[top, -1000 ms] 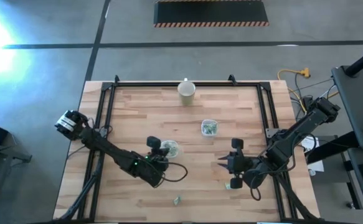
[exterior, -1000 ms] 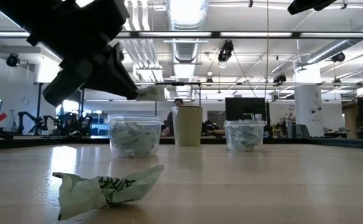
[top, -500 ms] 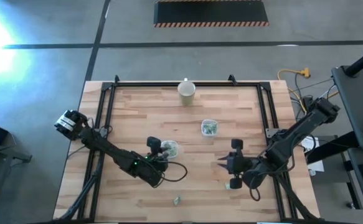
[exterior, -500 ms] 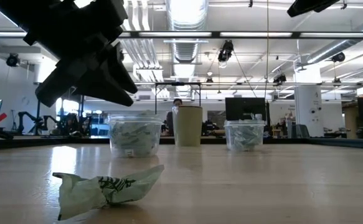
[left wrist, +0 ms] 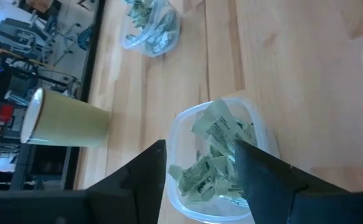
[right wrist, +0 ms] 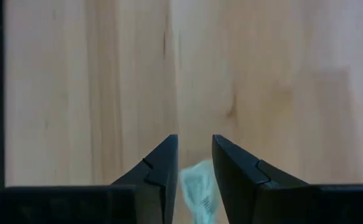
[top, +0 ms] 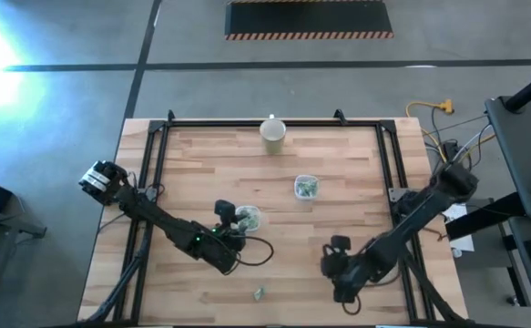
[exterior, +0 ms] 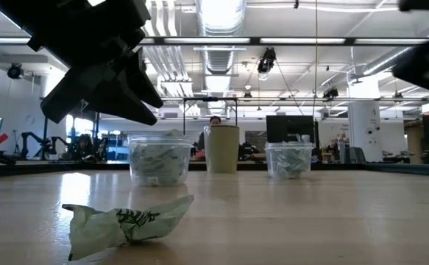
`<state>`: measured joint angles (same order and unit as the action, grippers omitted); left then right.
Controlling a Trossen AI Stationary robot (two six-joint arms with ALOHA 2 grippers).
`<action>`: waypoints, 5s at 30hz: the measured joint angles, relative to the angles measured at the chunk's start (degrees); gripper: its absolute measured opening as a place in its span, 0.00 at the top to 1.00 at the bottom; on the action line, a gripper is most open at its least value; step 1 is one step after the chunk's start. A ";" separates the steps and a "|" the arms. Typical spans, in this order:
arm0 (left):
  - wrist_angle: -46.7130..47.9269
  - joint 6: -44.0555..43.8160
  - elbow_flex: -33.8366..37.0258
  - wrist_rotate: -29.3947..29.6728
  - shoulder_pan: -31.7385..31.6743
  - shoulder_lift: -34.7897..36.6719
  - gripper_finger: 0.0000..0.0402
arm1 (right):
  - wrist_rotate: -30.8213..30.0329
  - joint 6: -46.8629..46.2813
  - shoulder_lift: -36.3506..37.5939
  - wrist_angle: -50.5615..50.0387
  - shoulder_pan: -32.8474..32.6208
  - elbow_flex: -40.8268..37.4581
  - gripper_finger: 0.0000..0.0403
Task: Pick and place Stevia / Truvia into bins
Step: Put the right green stevia packet into the right transparent container
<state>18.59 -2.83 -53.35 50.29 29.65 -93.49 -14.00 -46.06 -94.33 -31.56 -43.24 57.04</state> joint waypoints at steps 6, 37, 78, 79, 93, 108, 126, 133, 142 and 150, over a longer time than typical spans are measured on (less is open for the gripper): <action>0.00 0.00 0.01 -0.51 0.04 0.13 0.57 | 0.14 -10.42 -3.04 -2.09 -3.15 0.00 0.79; -0.01 0.00 -0.03 -0.70 -0.02 0.20 0.57 | -2.55 -20.71 -5.95 -4.99 -7.26 0.07 0.79; -0.02 0.11 -0.03 -0.93 0.04 0.20 0.57 | -16.15 -7.52 -10.09 -16.68 -7.29 7.29 0.98; -0.04 0.13 -0.03 -0.93 0.04 0.20 0.57 | -17.62 -7.25 -10.08 -17.29 -7.26 7.90 0.98; -0.02 0.15 -0.03 -0.91 0.02 0.20 0.57 | -50.08 2.79 -9.98 -31.15 -1.06 12.90 0.98; 0.11 0.17 -0.03 -0.91 -0.02 0.20 0.57 | -50.75 10.41 -9.92 -34.07 21.59 13.07 0.98; 5.76 -1.68 -0.03 -0.89 0.00 1.30 0.57 | -40.85 25.64 -9.89 -23.58 27.99 12.35 0.98; 15.67 -11.50 -0.03 -1.01 0.62 5.98 0.57 | -38.74 27.71 -9.89 -21.61 29.99 10.79 0.98; 18.01 -14.82 0.14 -0.88 3.50 9.70 0.57 | -35.44 30.93 -9.49 -16.20 32.43 8.20 0.98; 18.03 -14.84 0.19 -0.79 3.93 9.97 0.57 | -33.51 30.66 -9.26 -15.84 33.07 7.64 0.98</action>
<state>36.62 -17.67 -53.17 49.50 33.58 -83.53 -47.51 -15.40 -103.59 -47.40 -10.17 64.68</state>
